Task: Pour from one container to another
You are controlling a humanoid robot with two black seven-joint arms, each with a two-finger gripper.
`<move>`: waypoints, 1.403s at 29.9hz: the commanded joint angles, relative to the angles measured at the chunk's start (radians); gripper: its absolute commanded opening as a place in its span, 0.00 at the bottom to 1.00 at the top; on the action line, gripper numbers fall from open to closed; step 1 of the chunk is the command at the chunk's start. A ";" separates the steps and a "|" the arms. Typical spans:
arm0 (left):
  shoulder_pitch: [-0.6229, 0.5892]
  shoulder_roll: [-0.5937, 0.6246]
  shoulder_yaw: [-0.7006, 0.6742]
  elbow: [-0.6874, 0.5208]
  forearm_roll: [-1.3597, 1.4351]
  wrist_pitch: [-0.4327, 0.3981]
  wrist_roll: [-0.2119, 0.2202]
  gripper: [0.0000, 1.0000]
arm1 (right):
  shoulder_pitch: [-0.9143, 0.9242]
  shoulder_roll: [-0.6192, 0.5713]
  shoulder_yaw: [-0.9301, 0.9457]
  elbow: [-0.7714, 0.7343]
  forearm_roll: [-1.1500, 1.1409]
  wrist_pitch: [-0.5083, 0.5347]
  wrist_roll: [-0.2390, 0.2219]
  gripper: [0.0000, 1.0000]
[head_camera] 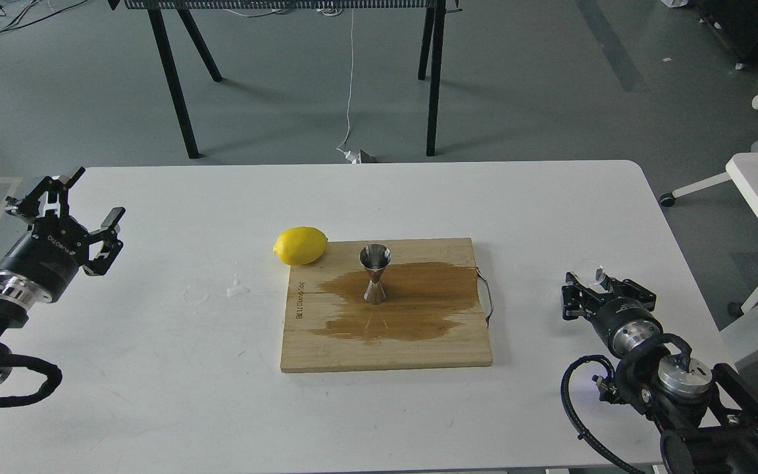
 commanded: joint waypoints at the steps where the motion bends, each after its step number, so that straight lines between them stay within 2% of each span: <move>1: 0.000 0.000 0.000 0.000 0.000 0.000 0.000 0.84 | 0.000 0.000 0.000 0.006 0.000 0.000 -0.002 0.44; 5: 0.000 0.000 0.000 0.000 0.000 0.000 0.000 0.84 | 0.000 0.000 -0.012 0.006 0.000 0.000 -0.002 0.54; 16: 0.000 0.002 0.000 0.000 0.000 0.000 0.000 0.84 | -0.001 0.000 -0.014 0.006 0.003 0.000 -0.002 0.70; 23: 0.000 0.002 0.000 0.000 0.000 0.000 0.000 0.84 | -0.015 0.000 -0.014 0.041 0.003 0.002 -0.002 0.94; 32: 0.000 0.002 0.000 0.000 0.000 0.000 0.000 0.84 | -0.124 -0.026 0.015 0.199 0.008 -0.005 0.000 0.94; 38: 0.002 0.000 0.001 0.006 0.001 0.000 0.000 0.84 | -0.230 -0.121 0.073 0.378 0.006 0.002 0.005 0.95; 42: 0.005 -0.001 0.006 0.023 0.006 0.000 0.000 0.85 | -0.236 -0.220 0.083 0.457 -0.008 0.028 0.006 0.99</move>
